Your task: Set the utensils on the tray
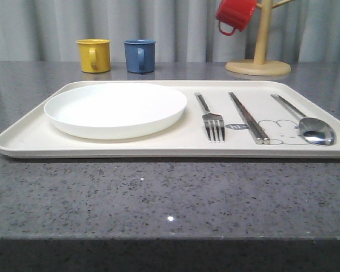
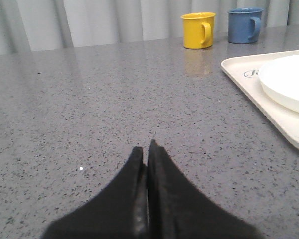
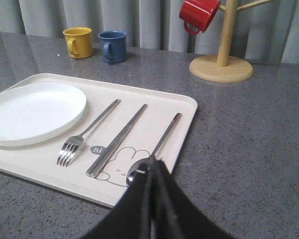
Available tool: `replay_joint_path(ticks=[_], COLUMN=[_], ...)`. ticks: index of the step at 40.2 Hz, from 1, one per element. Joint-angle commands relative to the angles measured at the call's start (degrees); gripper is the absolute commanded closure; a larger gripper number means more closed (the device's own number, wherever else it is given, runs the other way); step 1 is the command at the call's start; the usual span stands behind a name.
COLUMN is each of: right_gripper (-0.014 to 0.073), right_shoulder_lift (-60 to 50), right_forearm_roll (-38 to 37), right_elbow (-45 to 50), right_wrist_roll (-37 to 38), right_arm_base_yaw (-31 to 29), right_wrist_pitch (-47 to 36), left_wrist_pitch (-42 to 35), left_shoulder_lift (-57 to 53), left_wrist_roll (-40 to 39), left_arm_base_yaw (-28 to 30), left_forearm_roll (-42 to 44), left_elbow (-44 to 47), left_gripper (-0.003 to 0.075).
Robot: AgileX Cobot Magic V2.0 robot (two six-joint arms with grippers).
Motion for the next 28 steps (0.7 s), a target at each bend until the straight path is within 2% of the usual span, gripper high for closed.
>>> replay_joint_path(ticks=[1,9,13,17,21,23,28], right_gripper=[0.0662,0.0662,0.0662,0.0662,0.0662,0.0662,0.0662], right_shoulder_lift=[0.52,0.52,0.42,0.42,-0.27,-1.25,-5.22], right_forearm_roll=[-0.44,-0.49,-0.85,3.52,12.24,14.89,15.29], right_elbow=[-1.41,-1.27,0.50,4.73,9.96,12.71,17.47], right_wrist_roll=[-0.42,-0.42,-1.70,-8.65,-17.40,-18.13,-18.13], right_arm_base_yaw=[-0.01,-0.07,-1.22,-5.52,-11.63,-14.09,-19.31], right_wrist_pitch=[-4.56,-4.56,-7.65,-15.00,-21.86,-23.91,-24.16], left_wrist_pitch=[-5.17,-5.17,-5.17,-5.17,-5.17,-5.17,-5.17], left_shoulder_lift=[-1.22,-1.22,-1.22,-1.22,-1.22,-1.22,-1.22], left_wrist_roll=[-0.56,-0.56,-0.56,-0.56,-0.56,-0.56,-0.56], left_arm_base_yaw=[0.16,0.16,0.16,0.16,0.16,0.16,0.16], left_forearm_roll=[-0.51,-0.51,-0.51,-0.51,-0.51,-0.51,-0.51], left_elbow=[-0.26,-0.26,-0.26,-0.26,-0.26,-0.26,-0.26], left_gripper=[0.0738,0.0738,0.0738,0.0738,0.0738,0.0738,0.0738])
